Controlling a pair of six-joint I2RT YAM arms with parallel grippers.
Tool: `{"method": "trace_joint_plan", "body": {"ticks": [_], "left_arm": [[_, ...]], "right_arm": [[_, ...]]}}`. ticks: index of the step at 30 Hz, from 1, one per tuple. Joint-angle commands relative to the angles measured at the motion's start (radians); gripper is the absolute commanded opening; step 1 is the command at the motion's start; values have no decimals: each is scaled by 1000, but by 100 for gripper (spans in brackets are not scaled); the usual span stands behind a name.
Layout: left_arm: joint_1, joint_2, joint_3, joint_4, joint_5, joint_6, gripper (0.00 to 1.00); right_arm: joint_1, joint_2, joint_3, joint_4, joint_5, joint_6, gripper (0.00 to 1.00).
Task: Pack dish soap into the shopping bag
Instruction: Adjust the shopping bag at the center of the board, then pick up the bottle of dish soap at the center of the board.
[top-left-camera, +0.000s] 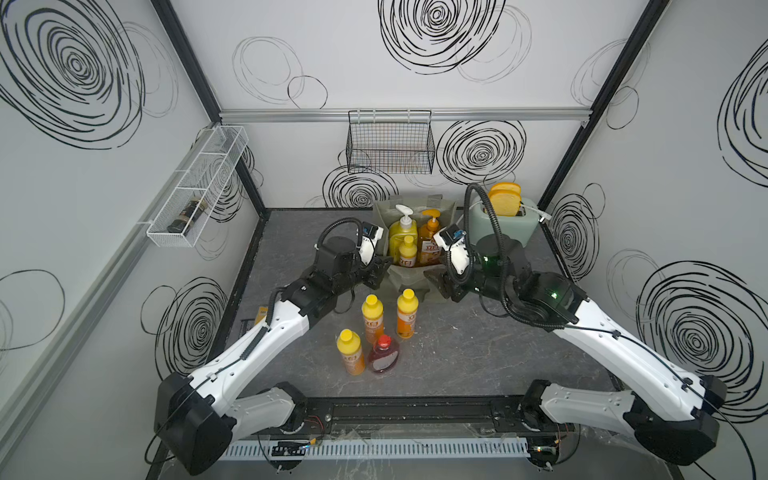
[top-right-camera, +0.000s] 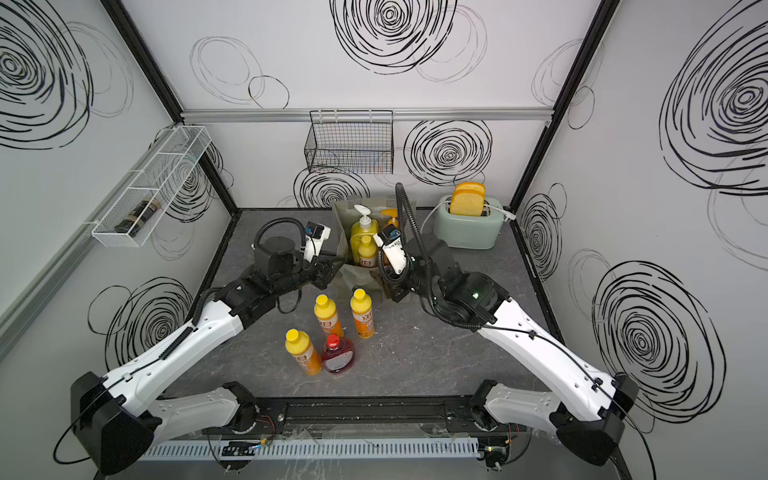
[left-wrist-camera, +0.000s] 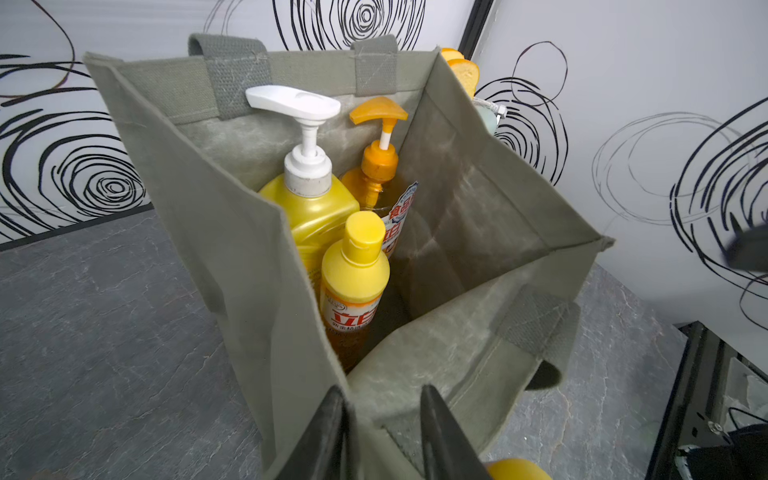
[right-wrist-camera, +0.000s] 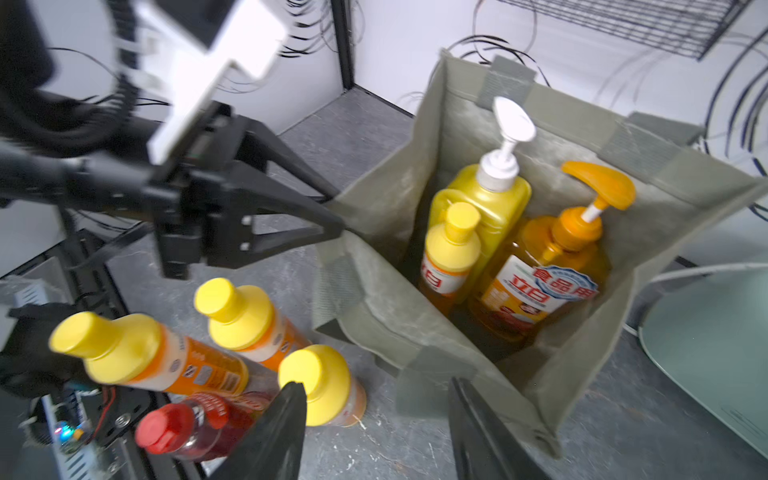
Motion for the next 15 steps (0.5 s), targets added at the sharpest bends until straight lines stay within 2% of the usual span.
{"method": "trace_joint_plan", "body": {"ticks": [1,8,15], "left_arm": [[-14,7,-10,51,32,-4,34],[-16,6,-12,54,35,-5,35],[-17,4,-13,56,33,-2,36]], "right_arm": [[52,-18,-17,-28,-20,-18,61],[156,5,-116,22,-10,24,63],[167,51,-152,86,14,68,64]]}}
